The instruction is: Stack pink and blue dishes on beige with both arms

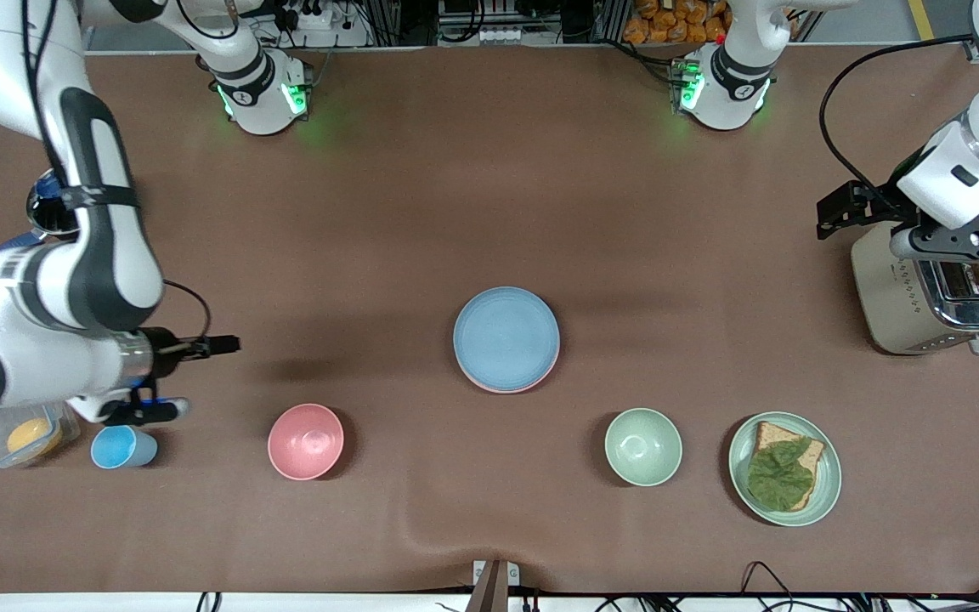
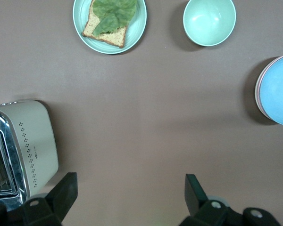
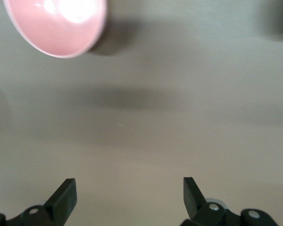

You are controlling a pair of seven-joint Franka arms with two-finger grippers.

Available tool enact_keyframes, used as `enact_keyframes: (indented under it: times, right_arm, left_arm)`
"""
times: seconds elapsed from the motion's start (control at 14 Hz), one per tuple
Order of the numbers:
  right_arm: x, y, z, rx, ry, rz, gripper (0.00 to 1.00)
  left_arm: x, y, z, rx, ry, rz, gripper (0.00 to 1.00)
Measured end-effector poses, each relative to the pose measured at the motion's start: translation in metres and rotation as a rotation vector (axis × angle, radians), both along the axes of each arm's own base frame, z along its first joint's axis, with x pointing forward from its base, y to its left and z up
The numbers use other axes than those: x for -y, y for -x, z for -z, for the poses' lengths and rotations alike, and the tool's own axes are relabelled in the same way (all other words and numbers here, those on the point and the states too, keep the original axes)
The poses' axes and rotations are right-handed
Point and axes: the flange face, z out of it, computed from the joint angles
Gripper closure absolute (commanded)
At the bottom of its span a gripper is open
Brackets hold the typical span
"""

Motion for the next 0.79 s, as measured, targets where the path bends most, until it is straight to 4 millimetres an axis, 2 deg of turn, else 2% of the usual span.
enact_keyframes:
  times: [0.21,0.43,0.57,0.79]
  right_arm:
    - [0.026,0.008,-0.042,0.035,0.069,-0.017,0.0]
    - [0.036,0.023,-0.107,0.123,0.09,-0.004,0.0]
    - [0.041,0.047,-0.155,0.211,0.105,0.003,0.0]
    - [0.041,0.098,-0.215,0.283,0.109,0.006,0.0]
  left_arm:
    - [0.003,0.0,-0.002,0.004,0.001,0.005,0.0]
    - [0.003,0.0,-0.002,0.005,0.001,0.005,0.0]
    - [0.003,0.0,-0.002,0.006,0.001,0.005,0.0]
    - [0.003,0.0,-0.002,0.006,0.001,0.005,0.0]
